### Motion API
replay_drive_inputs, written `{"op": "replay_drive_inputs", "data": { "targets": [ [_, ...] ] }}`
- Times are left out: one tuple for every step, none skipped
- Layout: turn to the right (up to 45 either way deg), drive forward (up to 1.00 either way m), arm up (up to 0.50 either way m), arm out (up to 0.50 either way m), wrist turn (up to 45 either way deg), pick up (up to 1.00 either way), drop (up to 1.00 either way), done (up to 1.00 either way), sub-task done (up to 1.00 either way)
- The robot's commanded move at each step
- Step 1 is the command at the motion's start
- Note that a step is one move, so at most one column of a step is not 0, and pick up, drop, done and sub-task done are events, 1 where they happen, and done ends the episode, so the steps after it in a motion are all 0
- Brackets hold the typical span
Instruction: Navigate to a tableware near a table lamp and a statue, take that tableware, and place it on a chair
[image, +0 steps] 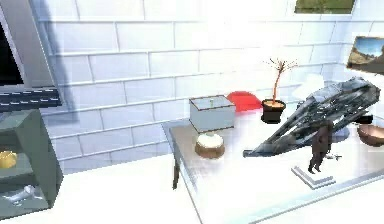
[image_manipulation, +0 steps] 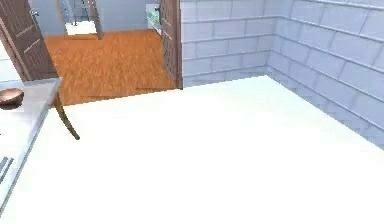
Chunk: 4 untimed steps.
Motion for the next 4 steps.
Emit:
{"op": "replay_drive_inputs", "data": {
  "targets": [
    [-39.0, 0.00, 0.00, 0.00, 0.0, 0.00, 0.00, 0.00, 0.00],
    [0.0, 0.05, 0.00, 0.00, 0.0, 0.00, 0.00, 0.00, 0.00],
    [45.0, 0.00, 0.00, 0.00, 0.0, 0.00, 0.00, 0.00, 0.00],
    [45.0, 0.00, 0.00, 0.00, 0.0, 0.00, 0.00, 0.00, 0.00]
  ]
}}
